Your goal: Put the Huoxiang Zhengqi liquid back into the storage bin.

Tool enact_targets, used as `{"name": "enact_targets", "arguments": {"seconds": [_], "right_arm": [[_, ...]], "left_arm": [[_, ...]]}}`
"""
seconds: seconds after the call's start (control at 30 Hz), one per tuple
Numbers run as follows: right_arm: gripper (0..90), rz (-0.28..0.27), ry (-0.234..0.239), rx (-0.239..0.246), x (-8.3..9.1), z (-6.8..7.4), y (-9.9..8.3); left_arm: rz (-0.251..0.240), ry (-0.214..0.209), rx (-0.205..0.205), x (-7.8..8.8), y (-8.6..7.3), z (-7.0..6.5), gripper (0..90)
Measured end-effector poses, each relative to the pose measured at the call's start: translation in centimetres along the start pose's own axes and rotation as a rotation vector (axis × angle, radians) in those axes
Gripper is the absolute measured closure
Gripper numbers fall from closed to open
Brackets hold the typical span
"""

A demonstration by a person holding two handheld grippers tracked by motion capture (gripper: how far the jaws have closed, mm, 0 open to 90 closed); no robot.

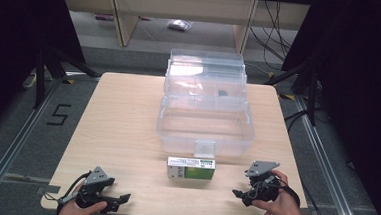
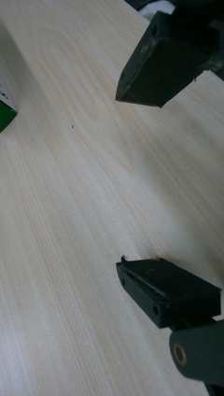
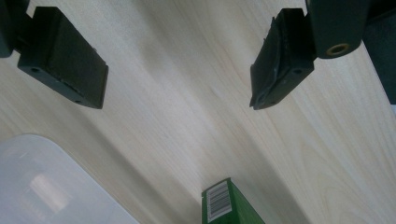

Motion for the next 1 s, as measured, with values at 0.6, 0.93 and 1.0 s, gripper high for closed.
{"name": "enact_targets", "arguments": {"seconds": [0.6, 0.93, 1.0], "right_arm": [[19.2, -0.014, 0.014, 0.115, 1.6, 1.1, 4.5], [19.2, 0.022, 0.033, 0.186, 1.5, 2.4, 7.6], [19.1, 0.019, 0.041, 0.210, 1.5, 2.5, 7.9]], "left_arm": [[0.013, -0.001, -0.018, 0.0, 0.0, 0.2, 14.9], [0.012, -0.003, -0.018, 0.0, 0.0, 0.2, 14.8], [0.014, -0.004, -0.020, 0.0, 0.0, 0.2, 14.8]]}}
Point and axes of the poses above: each handheld gripper's, and its own axes: x roughly backward along the jaws, y roughly out of its top, z roughly to its left, the point moved 1 cm from there along -x, roughly forward along the jaws, and after that the axes turned 3 degrees about -x, right-handed, at the moved point
